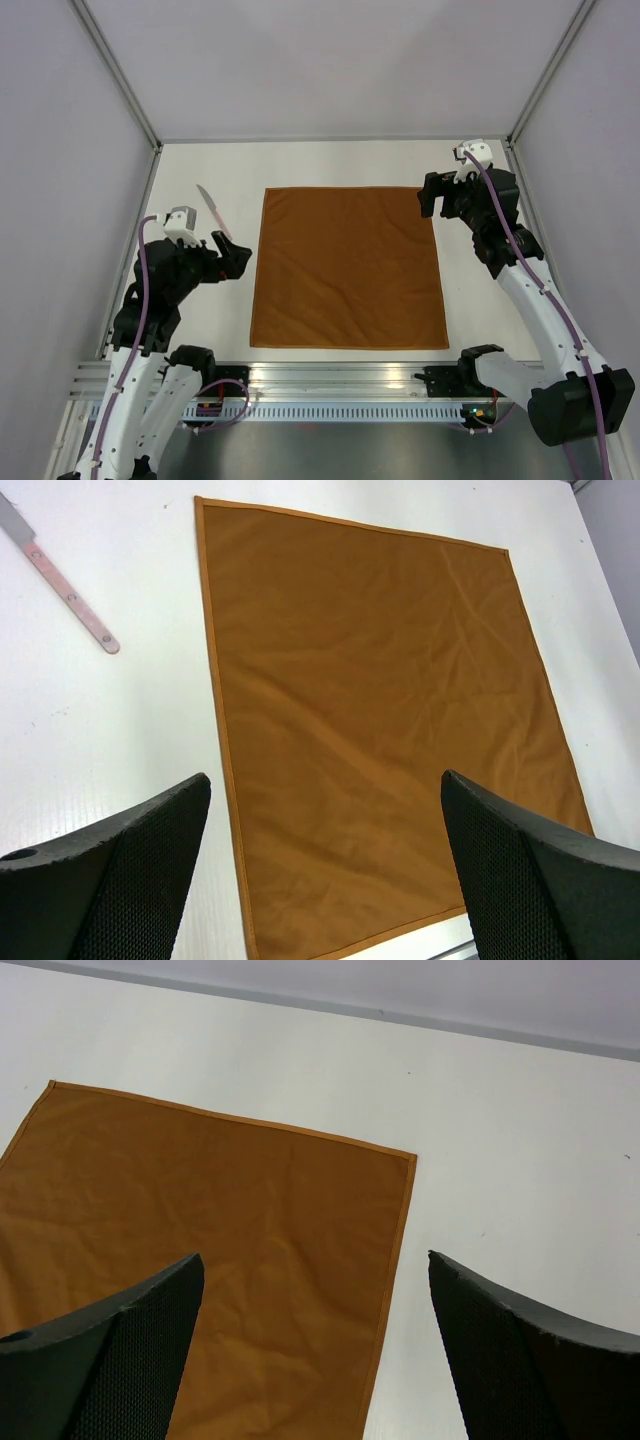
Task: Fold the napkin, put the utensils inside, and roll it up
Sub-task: Fold the napkin
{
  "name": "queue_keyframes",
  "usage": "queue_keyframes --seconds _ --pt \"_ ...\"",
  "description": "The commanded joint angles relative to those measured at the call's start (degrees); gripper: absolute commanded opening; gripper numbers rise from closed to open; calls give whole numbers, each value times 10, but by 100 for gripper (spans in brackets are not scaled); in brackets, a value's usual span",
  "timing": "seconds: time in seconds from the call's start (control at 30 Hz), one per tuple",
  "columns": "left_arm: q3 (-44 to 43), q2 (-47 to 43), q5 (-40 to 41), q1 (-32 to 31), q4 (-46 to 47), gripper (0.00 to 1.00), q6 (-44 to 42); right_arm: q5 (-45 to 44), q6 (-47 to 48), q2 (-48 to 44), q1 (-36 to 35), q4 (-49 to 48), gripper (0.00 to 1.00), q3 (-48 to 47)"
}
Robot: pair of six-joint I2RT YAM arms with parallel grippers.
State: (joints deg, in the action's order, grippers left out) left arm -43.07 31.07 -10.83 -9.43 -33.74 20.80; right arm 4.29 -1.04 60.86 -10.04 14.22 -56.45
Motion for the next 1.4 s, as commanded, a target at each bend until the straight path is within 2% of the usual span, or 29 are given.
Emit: queue_keyframes --seconds 0.0,0.2,0.4,0.53,0.63,0.73,0.83,0.87,1.03,1.07,1.13,1.17,1.37 --pt "4 -1 -24 2 14 100 14 1 3 -7 -3 3 98 -6" --pt "0 15 -41 2 22 100 7 13 5 -14 -2 5 98 -4" --pt "-24 54 -69 -1 39 95 9 29 5 2 -3 22 98 -19" --pt "-57 86 -59 -33 64 95 32 31 -5 19 -3 46 98 -56" --pt "-73 121 7 -117 94 95 42 31 -9 34 -3 61 98 -84" --pt "-94 186 125 -269 120 94 52 32 -9 54 -3 89 98 -130" --pt "-105 245 180 -352 168 94 62 32 -5 77 -2 127 98 -191" --pt "-109 292 219 -404 180 93 63 31 -3 83 -2 137 98 -205" --pt "-157 456 308 -551 254 89 67 18 5 99 -2 203 98 -276" --pt "-184 519 318 -569 270 88 67 14 6 97 -1 210 98 -282" --pt "-219 577 345 -619 279 87 57 11 21 93 -2 225 98 -291" --pt "-257 636 352 -633 284 86 52 5 22 87 -2 228 98 -291" --pt "-400 787 358 -719 286 78 25 -11 24 77 -1 244 98 -284"
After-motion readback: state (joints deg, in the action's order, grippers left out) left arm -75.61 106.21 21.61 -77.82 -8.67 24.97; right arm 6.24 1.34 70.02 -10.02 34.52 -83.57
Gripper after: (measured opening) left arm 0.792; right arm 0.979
